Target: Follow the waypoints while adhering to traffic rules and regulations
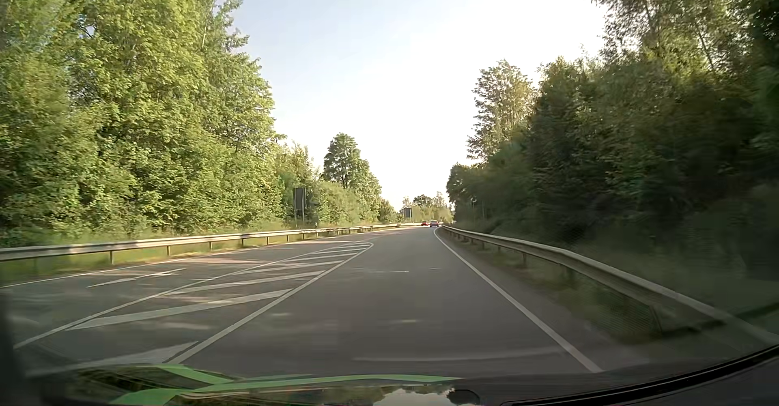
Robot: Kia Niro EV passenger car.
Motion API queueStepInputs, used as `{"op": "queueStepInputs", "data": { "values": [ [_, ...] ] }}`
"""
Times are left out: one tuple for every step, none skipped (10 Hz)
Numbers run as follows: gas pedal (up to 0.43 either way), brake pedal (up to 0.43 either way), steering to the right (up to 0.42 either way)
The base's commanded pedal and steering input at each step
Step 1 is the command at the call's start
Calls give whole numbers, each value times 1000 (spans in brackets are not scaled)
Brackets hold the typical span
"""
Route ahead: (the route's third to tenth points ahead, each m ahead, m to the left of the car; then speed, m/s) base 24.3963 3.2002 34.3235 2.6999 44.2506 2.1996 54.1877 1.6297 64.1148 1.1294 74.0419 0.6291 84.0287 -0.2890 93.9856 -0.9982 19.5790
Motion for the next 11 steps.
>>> {"op": "queueStepInputs", "data": {
  "values": [
    [449,0,-1],
    [429,0,-1],
    [409,0,-1],
    [409,0,-1],
    [398,0,-1],
    [398,0,-2],
    [398,0,-2],
    [398,0,-1],
    [398,0,-2],
    [398,0,-2],
    [398,0,-1]
  ]
}}
